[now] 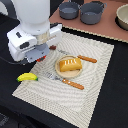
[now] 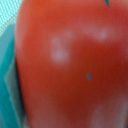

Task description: Interact with the objects in diverse but meaningful ways.

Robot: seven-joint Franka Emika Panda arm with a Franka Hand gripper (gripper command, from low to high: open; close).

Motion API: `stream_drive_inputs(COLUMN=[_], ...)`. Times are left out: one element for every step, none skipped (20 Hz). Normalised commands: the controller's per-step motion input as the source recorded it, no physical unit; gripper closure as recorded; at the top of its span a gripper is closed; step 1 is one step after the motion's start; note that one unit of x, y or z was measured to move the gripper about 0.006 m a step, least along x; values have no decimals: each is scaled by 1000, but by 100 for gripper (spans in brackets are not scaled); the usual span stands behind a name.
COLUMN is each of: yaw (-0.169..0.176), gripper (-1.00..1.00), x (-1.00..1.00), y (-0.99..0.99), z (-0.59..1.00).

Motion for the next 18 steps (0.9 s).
stream_drive_inputs(yaw=[7,7,1,3,5,6,7,9,9,9,11,24,32,30,29,27,31,42], gripper=[100,-100,-100,-100,-100,-100,-100,-100,-100,-100,-100,-100,-100,-100,-100,-100,-100,-100], x=[-9,-17,-54,-60,-46,-26,0,0,0,0,0,0,0,0,-6,-37,-74,-83], y=[249,243,237,231,240,234,257,251,246,254,251,277,300,271,269,300,320,346], z=[-260,-257,-249,-223,-189,-146,-129,-120,-109,-54,0,0,14,80,160,303,437,500])
